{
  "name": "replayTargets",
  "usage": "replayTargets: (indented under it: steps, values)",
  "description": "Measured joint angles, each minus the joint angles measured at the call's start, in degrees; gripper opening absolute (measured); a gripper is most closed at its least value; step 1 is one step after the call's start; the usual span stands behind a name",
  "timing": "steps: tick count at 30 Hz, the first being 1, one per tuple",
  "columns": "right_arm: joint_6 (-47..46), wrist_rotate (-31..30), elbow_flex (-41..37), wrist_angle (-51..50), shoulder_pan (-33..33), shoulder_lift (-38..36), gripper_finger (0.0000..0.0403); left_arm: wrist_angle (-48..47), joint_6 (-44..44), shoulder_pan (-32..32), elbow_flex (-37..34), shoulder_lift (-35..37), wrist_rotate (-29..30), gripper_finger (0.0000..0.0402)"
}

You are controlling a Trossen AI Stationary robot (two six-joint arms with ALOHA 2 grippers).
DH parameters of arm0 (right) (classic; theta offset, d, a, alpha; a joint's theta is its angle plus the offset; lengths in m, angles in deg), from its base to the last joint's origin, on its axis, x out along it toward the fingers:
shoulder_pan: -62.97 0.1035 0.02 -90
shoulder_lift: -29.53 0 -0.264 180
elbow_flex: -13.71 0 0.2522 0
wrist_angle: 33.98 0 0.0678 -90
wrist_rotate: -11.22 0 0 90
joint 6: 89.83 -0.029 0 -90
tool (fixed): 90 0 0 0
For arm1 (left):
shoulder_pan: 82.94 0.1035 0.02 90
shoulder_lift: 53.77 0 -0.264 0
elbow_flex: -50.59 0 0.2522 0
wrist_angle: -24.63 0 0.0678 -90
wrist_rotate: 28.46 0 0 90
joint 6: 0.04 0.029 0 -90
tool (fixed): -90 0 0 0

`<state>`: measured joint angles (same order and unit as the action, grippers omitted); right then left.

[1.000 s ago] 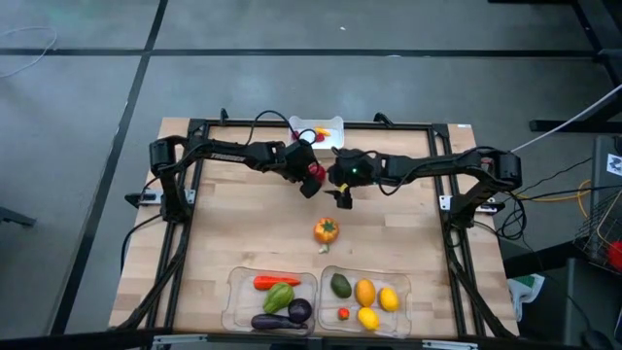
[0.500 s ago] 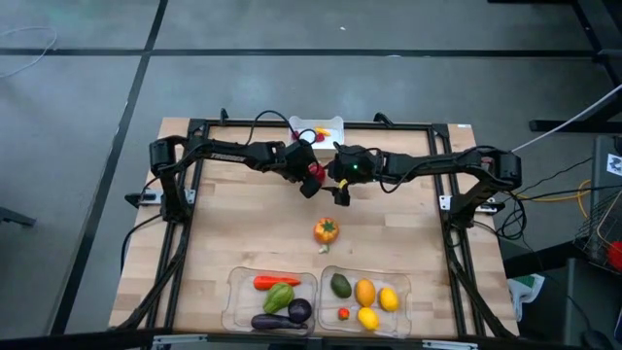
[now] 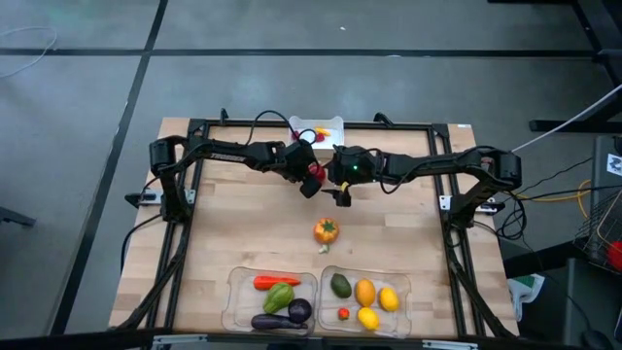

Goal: Sort produce into baskets
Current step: Put the red tomato into the right transparent bin

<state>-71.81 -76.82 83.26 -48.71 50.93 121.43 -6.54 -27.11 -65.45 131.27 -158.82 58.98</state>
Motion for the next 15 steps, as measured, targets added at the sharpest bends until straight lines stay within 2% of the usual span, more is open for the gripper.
replayTargets:
  steps: [7, 15]
  values:
    - [0.0, -5.3, 0.0, 0.6, 0.0, 0.0, 0.0337, 0.0, 0.0, 0.0, 0.0, 0.0, 0.0, 0.0265]
    - [0.0, -5.4, 0.0, 0.5, 0.0, 0.0, 0.0335, 0.0, 0.0, 0.0, 0.0, 0.0, 0.0, 0.0265]
